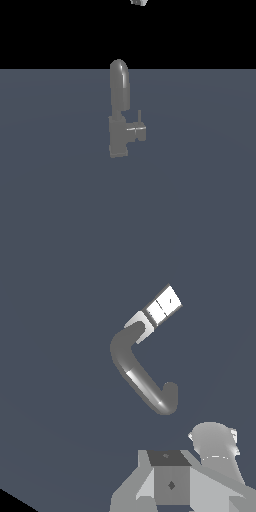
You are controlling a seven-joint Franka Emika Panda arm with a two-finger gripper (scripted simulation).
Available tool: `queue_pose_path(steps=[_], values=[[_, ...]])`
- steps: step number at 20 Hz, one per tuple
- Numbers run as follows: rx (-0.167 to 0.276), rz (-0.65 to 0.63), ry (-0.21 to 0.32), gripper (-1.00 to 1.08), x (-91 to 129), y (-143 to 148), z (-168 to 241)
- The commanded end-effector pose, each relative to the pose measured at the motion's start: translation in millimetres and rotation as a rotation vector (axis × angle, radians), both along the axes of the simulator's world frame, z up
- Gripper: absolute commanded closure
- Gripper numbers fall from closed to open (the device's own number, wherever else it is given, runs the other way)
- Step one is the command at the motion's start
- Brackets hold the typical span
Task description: Turn on the faucet by rotating a designated handle.
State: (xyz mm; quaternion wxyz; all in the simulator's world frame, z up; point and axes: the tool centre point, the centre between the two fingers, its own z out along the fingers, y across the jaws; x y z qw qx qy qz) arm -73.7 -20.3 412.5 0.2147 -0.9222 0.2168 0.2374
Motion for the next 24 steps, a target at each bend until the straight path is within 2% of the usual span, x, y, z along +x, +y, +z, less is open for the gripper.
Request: queue_pose_path(steps=[1, 14, 24], values=[[0.035, -0.032, 0.042, 1.08, 11.8, -2.8, -11.0], [0.228, -0.209, 0.272, 1.08, 65.1, -16.5, -80.4], [0.4, -0.368, 0.478, 1.08, 96.1, -23.1, -152.0]])
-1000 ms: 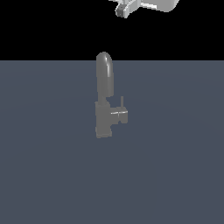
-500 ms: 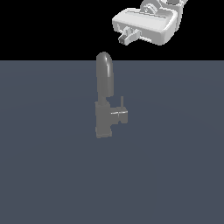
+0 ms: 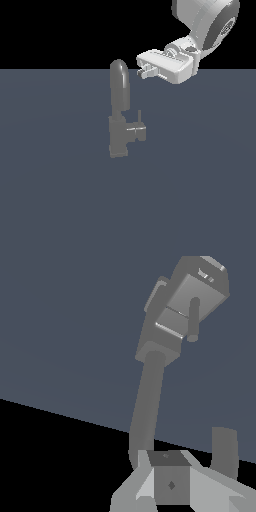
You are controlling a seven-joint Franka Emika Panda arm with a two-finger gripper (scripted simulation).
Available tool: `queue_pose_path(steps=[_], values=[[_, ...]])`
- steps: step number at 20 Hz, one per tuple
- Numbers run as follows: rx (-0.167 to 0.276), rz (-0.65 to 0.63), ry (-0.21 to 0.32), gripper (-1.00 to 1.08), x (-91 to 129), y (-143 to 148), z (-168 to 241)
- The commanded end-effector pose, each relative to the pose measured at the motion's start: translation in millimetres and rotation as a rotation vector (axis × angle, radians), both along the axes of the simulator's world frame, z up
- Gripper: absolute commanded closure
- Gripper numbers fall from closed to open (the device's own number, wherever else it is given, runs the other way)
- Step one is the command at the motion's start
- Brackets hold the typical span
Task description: Turn on the faucet by rotating a designated handle.
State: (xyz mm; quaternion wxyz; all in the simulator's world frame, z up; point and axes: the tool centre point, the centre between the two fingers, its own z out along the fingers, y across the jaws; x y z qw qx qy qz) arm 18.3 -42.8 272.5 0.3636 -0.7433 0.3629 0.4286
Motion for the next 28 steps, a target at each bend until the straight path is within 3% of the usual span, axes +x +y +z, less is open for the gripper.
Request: queue_pose_path(steps=[1, 8, 15, 20, 28], values=[[0.048, -0.043, 0.057, 1.08, 6.6, -0.8, -20.3], [0.17, -0.159, 0.205, 1.08, 17.9, 1.4, -75.4], [0.255, -0.24, 0.31, 1.08, 20.9, 7.6, -114.9], [0.284, -0.268, 0.346, 1.08, 20.9, 10.9, -128.3], [0.286, -0.27, 0.348, 1.08, 20.6, 11.5, -129.4]])
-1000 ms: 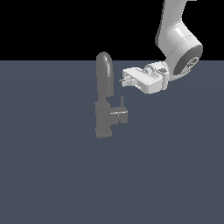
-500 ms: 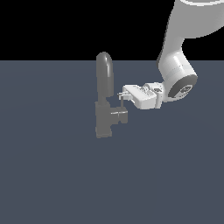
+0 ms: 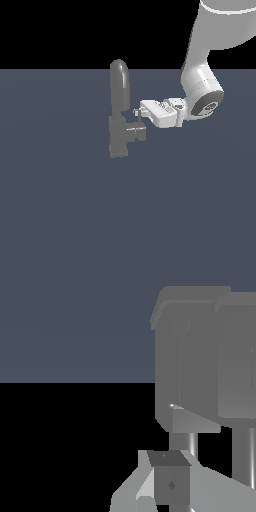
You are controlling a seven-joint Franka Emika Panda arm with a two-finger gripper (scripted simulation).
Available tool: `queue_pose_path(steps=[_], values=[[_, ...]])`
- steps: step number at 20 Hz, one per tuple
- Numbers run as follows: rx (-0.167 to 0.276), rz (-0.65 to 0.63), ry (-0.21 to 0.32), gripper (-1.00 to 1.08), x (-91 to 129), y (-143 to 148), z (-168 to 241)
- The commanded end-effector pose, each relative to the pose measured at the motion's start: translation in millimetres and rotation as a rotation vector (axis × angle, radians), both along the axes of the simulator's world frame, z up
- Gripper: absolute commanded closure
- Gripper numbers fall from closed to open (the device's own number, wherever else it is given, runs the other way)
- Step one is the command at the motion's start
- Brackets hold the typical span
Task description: Turn on the faucet by rotating a designated handle.
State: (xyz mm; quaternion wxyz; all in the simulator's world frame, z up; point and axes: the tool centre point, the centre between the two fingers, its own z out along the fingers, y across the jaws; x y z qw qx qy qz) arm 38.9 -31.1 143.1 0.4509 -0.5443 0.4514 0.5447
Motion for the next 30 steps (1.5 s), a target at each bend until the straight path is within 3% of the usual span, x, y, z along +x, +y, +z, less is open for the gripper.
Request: queue_pose_path(steps=[1, 19, 21, 30], values=[[0.0, 0.0, 0.0, 1.08, -2.4, -0.6, 0.6], [0.0, 0.0, 0.0, 1.08, -49.4, -9.2, 12.0], [-0.004, -0.004, -0.013, 1.08, -41.7, -7.4, 13.9], [-0.001, -0.002, -0.005, 1.08, -75.5, -13.9, -4.5]])
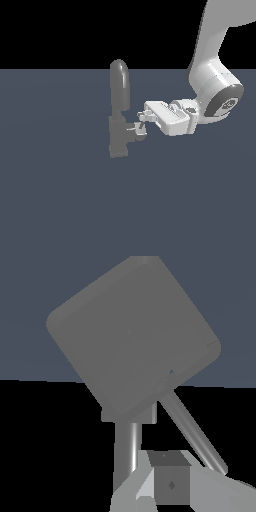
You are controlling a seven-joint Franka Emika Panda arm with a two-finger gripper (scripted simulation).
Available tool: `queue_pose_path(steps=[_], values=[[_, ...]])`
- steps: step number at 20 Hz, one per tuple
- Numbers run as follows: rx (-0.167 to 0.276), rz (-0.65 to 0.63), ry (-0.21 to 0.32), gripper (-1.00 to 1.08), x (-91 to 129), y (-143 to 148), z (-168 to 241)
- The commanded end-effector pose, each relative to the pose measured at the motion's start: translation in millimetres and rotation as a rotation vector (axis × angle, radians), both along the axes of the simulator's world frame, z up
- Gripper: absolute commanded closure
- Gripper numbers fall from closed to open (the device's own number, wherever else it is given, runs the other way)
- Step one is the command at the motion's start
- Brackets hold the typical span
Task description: Turn on the faucet by rotating a designated handle.
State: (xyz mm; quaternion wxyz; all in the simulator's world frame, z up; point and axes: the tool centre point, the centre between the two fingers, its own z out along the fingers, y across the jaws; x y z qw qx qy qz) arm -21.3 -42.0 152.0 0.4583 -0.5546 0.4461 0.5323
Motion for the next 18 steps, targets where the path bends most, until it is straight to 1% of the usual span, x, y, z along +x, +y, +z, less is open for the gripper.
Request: queue_pose_path(steps=[1, 5, 6, 7, 17, 18], values=[[0.005, 0.003, 0.031, 1.08, -19.3, -3.9, -15.6], [0.007, 0.004, 0.035, 1.08, -35.4, -7.1, -24.5], [0.007, 0.004, 0.035, 1.08, -35.4, -7.1, -24.5], [0.003, 0.005, 0.001, 1.08, -21.1, -3.8, -9.4], [0.007, 0.004, 0.034, 1.08, -46.4, -9.1, -75.6], [0.007, 0.004, 0.034, 1.08, -46.4, -9.1, -75.6]])
